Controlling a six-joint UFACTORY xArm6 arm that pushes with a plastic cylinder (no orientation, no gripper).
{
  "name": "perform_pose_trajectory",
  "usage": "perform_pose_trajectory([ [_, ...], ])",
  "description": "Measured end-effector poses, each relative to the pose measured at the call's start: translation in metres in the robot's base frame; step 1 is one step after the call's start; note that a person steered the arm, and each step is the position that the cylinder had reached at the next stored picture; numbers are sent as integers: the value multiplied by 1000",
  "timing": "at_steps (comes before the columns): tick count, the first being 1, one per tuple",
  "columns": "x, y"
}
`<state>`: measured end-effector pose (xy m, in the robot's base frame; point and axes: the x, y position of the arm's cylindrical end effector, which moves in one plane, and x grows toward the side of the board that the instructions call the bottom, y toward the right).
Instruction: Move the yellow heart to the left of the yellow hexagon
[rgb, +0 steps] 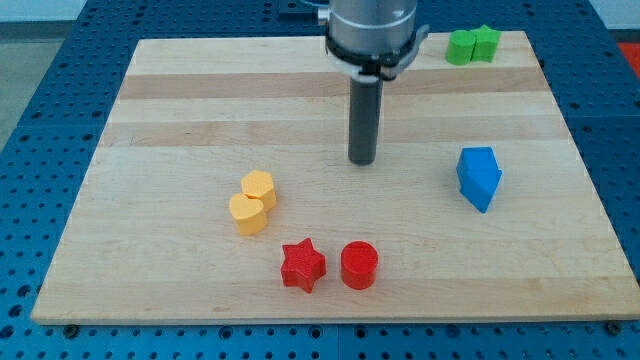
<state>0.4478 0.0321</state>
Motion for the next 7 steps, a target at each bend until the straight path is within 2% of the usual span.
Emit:
perform_pose_trajectory([
  [2, 64, -17],
  [3, 78, -45],
  [7, 78, -176],
])
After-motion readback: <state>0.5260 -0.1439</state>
